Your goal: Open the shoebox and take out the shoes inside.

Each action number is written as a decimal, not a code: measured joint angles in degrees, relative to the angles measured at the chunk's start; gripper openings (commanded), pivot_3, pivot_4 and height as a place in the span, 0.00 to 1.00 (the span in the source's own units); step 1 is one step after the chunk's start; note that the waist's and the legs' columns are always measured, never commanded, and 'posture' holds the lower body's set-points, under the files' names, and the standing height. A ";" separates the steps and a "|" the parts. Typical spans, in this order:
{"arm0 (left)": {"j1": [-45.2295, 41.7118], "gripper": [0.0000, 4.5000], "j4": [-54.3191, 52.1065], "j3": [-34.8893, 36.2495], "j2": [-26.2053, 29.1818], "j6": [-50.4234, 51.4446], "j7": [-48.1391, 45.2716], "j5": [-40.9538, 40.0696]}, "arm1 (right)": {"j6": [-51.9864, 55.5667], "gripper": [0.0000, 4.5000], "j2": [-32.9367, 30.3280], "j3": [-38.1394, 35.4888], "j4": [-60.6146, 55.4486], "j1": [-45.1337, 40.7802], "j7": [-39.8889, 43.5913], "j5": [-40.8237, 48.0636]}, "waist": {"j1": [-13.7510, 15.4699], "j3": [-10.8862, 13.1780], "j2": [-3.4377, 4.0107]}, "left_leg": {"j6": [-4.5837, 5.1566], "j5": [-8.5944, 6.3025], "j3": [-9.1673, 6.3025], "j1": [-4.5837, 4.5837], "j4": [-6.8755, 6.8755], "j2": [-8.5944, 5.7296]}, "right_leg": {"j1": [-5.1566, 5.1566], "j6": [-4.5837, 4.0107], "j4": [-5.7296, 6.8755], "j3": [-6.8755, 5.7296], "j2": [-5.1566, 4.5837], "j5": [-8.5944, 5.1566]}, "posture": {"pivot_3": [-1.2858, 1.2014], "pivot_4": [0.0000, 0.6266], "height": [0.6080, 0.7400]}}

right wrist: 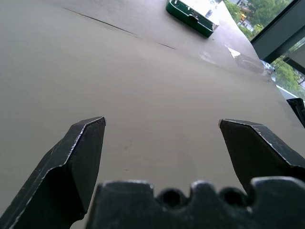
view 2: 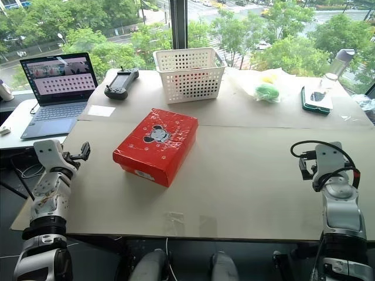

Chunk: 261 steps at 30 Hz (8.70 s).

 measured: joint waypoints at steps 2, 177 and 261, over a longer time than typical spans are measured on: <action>-0.11 0.99 0.46 0.00 0.00 -0.35 0.04 0.02 | 0.03 1.00 0.00 0.00 0.00 0.00 0.00 -0.01 | 0.00 0.00 0.00 | 0.00 0.00 0.00 0.00 0.00 0.00 | 0.00 0.00 0.00 0.00 0.00 0.00 | 0.52 0.24 0.95; 2.97 0.00 -40.35 -20.63 16.31 27.84 -52.95 -17.10 | 36.38 0.92 9.10 36.08 6.11 -49.48 37.85 7.69 | -1.49 0.44 0.45 | -0.52 0.19 1.09 -0.24 -0.02 1.08 | -1.30 -0.77 0.45 1.83 1.65 0.39 | 0.52 0.24 0.95; 5.26 0.00 -44.15 -20.07 14.39 30.26 -47.94 -19.06 | 45.07 0.92 9.78 29.95 -2.60 -46.24 34.48 3.98 | -1.39 0.41 0.41 | -0.54 0.22 1.11 -0.41 0.10 1.04 | -1.55 -0.91 0.75 1.91 1.65 0.50 | 0.52 0.24 0.95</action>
